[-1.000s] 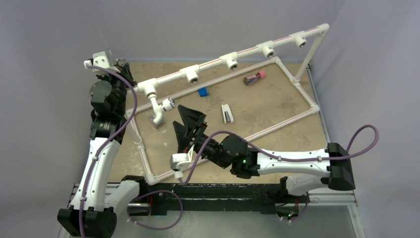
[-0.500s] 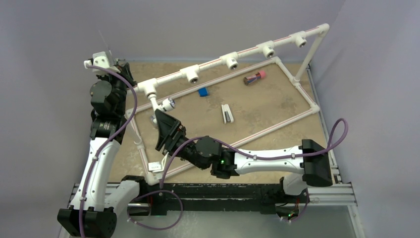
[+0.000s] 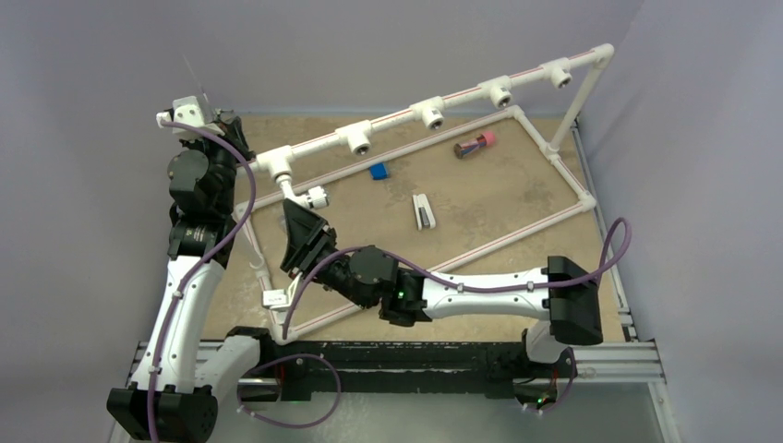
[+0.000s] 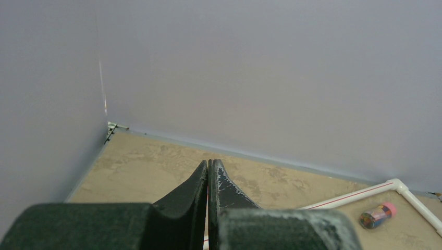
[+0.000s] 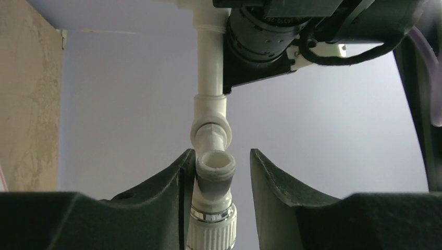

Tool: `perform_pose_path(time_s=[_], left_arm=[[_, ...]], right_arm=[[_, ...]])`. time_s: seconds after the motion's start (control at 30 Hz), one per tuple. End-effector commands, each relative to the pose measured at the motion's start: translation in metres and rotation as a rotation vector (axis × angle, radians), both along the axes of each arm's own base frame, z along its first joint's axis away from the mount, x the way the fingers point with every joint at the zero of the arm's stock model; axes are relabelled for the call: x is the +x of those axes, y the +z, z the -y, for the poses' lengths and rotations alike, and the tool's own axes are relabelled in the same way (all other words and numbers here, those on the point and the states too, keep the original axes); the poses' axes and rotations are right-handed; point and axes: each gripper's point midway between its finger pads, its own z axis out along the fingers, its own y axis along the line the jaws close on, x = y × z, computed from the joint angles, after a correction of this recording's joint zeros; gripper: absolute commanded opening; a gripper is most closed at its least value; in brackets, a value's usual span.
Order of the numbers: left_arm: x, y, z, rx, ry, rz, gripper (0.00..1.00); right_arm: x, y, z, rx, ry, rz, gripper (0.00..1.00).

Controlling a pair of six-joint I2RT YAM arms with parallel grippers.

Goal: Install the water faucets

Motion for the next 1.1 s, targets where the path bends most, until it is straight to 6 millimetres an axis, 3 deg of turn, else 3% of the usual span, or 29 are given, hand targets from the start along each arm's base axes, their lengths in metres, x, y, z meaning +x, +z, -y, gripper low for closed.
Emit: perform_pose_path(time_s=[0.0,0.27,0.57,0.9,1.07], left_arm=[[-0.008,-0.118,0.024,0.008,-0.117,-0.394,0.00],[-0.008,-0.119,0.024,0.008,-0.116,-0.394,0.00],[-0.009,-0.118,0.024,0.008,-0.116,-0.394,0.00],[-0.009,-0.117,0.023,0.009,-0.108,-0.391,0.00],[-0.009,-0.118,0.023,0.009,-0.108,-0.391,0.00]], right_arm=[[0.015,0.030,0.012,0.127,-0.051,-0.043,0.39],[0.023,0.023,0.016,0.227,-0.048,-0.174,0.01],[0.015,0.027,0.002,0.608,0.182,-0.649,0.00],[-0.003,0.014,-0.017,1.119,0.491,-1.295,0.00],[-0.013,0.027,-0.013,1.388,0.705,-1.590,0.00]])
